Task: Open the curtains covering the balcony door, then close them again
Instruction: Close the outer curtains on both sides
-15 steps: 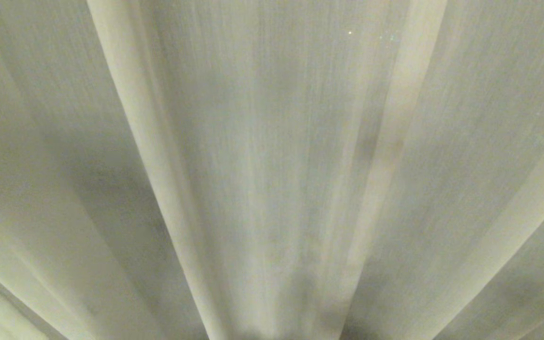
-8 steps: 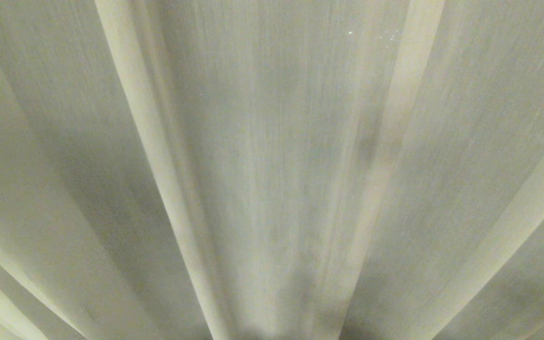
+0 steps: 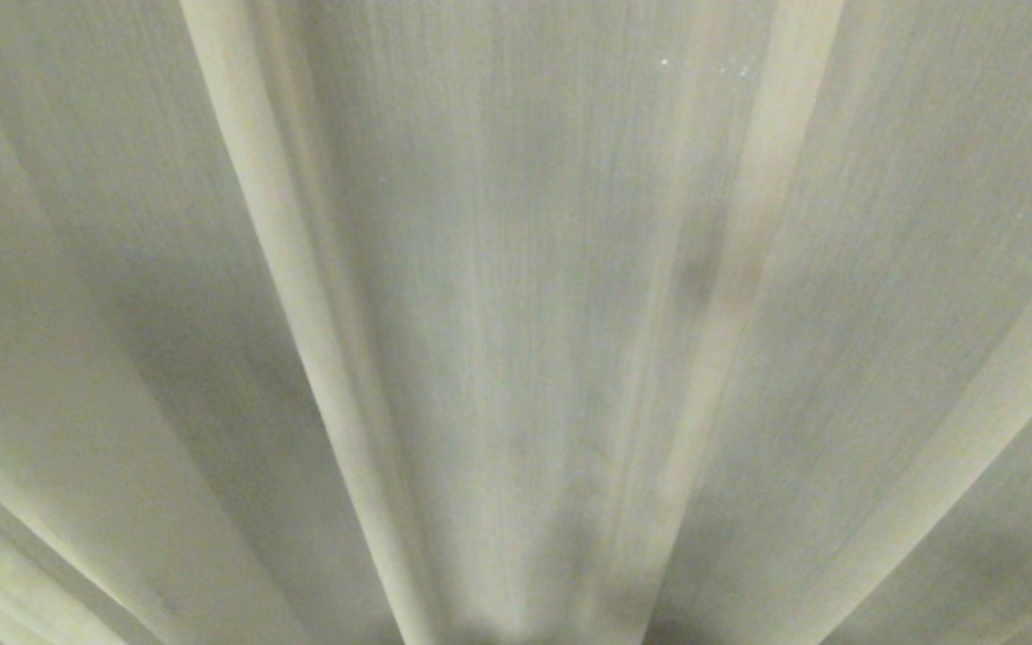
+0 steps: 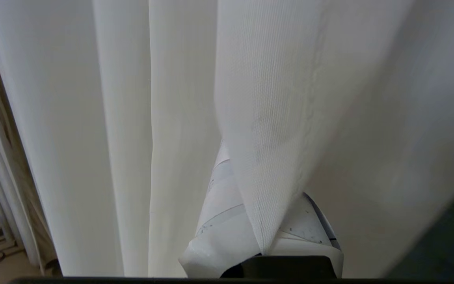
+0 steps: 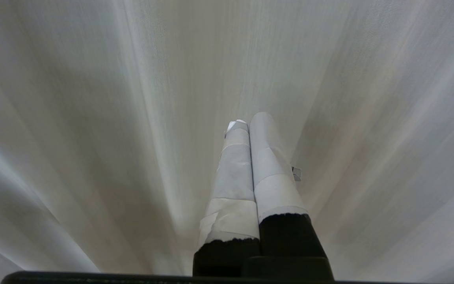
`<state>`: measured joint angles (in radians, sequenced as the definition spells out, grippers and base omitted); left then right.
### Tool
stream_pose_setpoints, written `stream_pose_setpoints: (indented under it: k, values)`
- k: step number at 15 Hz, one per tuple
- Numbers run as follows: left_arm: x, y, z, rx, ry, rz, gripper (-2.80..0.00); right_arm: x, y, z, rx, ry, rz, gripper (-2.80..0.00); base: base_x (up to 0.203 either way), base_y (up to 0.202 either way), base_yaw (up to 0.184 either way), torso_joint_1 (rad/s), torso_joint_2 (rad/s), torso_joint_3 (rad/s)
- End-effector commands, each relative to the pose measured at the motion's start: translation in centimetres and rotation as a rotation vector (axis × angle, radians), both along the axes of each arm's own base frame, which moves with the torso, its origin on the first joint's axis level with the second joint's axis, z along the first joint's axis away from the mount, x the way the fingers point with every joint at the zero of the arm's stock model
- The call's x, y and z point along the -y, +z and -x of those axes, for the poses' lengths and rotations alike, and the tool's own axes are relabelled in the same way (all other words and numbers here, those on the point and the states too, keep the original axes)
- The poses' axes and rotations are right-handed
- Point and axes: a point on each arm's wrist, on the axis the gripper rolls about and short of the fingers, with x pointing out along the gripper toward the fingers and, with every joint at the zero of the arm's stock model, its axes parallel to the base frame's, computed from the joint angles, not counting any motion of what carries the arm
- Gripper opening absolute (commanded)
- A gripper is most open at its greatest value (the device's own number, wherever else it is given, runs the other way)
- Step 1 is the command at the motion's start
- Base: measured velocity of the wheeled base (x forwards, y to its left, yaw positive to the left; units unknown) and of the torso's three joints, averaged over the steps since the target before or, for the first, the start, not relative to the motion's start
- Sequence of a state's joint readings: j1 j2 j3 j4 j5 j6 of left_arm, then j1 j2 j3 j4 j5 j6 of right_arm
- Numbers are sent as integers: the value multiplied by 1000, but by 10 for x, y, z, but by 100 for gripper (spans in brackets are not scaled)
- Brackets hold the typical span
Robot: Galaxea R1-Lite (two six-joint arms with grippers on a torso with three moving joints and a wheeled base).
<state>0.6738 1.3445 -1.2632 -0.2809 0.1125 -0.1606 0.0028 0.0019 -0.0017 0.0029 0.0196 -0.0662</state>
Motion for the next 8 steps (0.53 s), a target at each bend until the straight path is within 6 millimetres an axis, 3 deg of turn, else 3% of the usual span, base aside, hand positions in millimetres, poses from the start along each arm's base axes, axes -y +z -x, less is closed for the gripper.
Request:
stream_pose_setpoints:
  k: [1,8]
  values:
    - [10,9,17,37,16,-28,-280,0,0,0,0,1,0,-280,0,0,0,0,0,0]
    - [50,11,73,101,54,-91,-280,0,0,0,0,1,0,-280,0,0,0,0,0,0]
